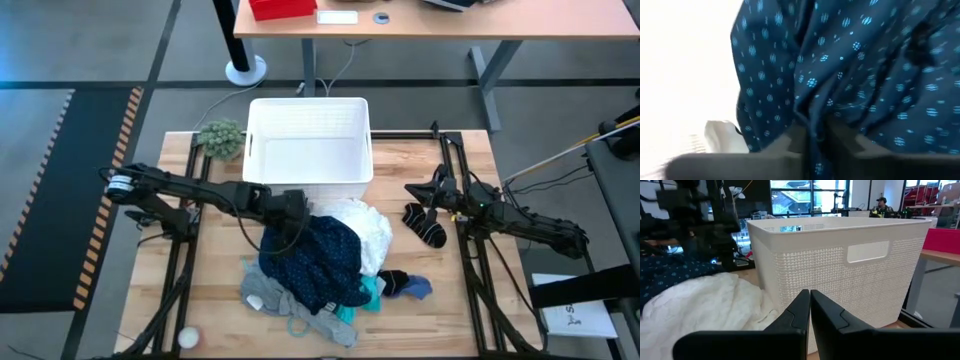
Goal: Sort clothes
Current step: Put the blue shirt into the white bin
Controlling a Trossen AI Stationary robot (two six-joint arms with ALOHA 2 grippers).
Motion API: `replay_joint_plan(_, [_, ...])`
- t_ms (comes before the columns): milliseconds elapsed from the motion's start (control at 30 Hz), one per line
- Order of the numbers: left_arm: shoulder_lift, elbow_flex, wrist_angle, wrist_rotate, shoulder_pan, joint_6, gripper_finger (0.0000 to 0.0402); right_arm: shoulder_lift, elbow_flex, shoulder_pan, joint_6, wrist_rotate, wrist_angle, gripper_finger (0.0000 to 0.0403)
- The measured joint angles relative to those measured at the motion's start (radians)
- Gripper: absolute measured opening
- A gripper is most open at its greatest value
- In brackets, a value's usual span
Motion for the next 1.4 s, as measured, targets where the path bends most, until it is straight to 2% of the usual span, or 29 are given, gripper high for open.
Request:
replay_joint_plan(133, [-0.002,0.112,-0.077,-0.052,-0.026,0.013,0.0013,0.0,0.0,0.0,0.006,0.0,0.0,0.0])
replay_joint_plan(300, [-0.004,0.267,-0.177,-0.236,-0.052,0.115,0.0004,0.0,0.0,0.0,0.002,0.0,0.0,0.0])
replay_joint_plan(633, [-0.02,0.583,-0.201,-0.495,0.01,0.268,0.0001,0.0,0.0,0.0,-0.001,0.0,0.0,0.0])
replay_joint_plan(867, [-0.021,0.834,-0.134,-0.517,0.082,0.394,0.0001,0.0,0.0,0.0,-0.013,0.0,0.001,0.0])
replay_joint_plan(1000, [-0.021,0.928,-0.051,-0.521,0.133,0.484,0.0,0.0,0.0,0.0,-0.015,0.001,0.001,0.0])
replay_joint_plan(1167, [-0.02,0.993,0.045,-0.519,0.195,0.568,0.0,0.0,0.0,0.0,-0.015,0.001,0.001,0.0])
replay_joint_plan(1400, [-0.019,0.998,0.161,-0.49,0.303,0.635,0.0,0.0,0.0,0.0,-0.02,0.004,0.001,0.0])
